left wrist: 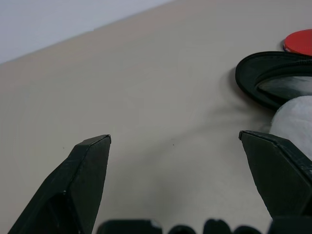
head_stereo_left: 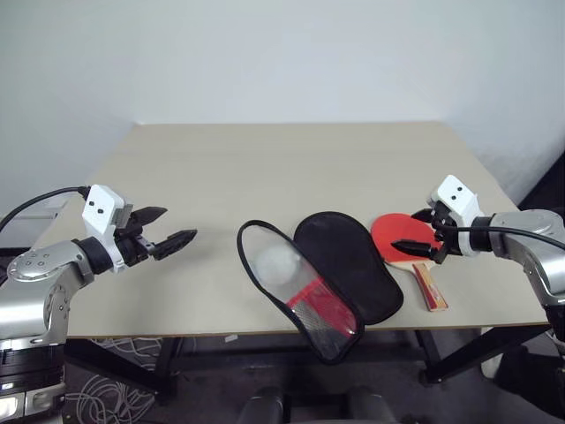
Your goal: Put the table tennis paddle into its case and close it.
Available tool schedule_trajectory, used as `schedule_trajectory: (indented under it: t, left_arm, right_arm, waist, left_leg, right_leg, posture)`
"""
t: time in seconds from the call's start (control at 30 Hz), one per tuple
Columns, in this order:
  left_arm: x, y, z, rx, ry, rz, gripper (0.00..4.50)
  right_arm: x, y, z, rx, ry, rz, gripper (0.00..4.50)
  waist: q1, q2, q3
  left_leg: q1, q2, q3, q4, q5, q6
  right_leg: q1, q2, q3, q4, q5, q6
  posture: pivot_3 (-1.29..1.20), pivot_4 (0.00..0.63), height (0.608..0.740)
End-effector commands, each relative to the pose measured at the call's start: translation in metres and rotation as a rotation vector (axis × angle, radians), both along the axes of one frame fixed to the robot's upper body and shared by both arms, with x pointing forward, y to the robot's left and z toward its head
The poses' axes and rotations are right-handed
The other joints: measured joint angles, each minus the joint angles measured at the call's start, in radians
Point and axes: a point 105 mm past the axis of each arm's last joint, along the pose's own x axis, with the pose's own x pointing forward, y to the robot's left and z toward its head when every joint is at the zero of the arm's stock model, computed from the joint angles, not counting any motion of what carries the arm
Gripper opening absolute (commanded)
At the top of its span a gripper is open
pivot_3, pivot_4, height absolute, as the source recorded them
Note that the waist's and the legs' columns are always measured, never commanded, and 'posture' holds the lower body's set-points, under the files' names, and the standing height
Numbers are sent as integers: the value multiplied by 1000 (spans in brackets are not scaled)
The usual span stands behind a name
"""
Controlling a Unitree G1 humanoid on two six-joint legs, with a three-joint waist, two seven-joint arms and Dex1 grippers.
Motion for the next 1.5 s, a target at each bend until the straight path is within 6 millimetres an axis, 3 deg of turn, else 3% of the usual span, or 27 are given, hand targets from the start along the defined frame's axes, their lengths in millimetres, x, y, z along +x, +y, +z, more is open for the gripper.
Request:
schedule_trajectory:
  t: [0.03,0.37,0.57,0.63,0.73,1.27,1.37,1.5]
  left_arm:
    - [5,-4,13,34,-49,-38,4480]
    - [-1,-18,9,22,-21,-106,4480]
    - [-18,-21,13,24,3,-127,4480]
    - [-20,-17,12,25,7,-111,4480]
    - [-18,-18,10,23,10,-106,4480]
    - [0,-30,9,19,12,-169,4480]
    - [1,-33,7,18,13,-180,4500]
    - [5,-35,6,15,10,-184,4500]
  right_arm:
    - [-2,-1,17,17,-57,-3,4500]
    - [-19,-25,10,-34,-13,25,4500]
    - [-6,-56,-5,-79,22,-108,4500]
    - [0,-60,-19,-75,51,-189,4500]
    - [1,-62,-41,-88,104,-272,4500]
    - [-33,-53,-79,-3,236,-531,4500]
    - [-33,-50,-84,13,239,-579,3898]
    - [-29,-45,-85,40,240,-636,2498]
  waist:
    - [-1,0,0]
    - [0,-4,3]
    - [-1,-5,4]
    - [-1,-5,4]
    - [-1,-6,3]
    - [0,-8,4]
    - [0,-9,3]
    - [-1,-13,2]
  left_leg:
    - [0,0,0,0,0,0]
    - [0,6,1,0,0,0]
    - [0,9,8,0,0,0]
    - [0,9,10,0,0,0]
    - [1,9,11,1,0,0]
    - [1,8,13,1,-1,1]
    - [1,8,13,2,-1,1]
    - [1,8,13,2,-1,1]
  right_leg:
    - [0,0,0,0,0,0]
    - [0,0,1,0,0,0]
    - [0,1,1,0,0,0]
    - [0,1,2,0,0,0]
    - [0,1,2,0,0,0]
    - [0,2,4,1,0,0]
    - [1,2,4,1,0,0]
    - [1,4,4,1,1,0]
  posture:
    - [0,0,734]
    - [0,0,734]
    - [0,0,734]
    - [0,0,734]
    - [0,0,734]
    - [0,0,734]
    - [0,0,734]
    - [0,0,734]
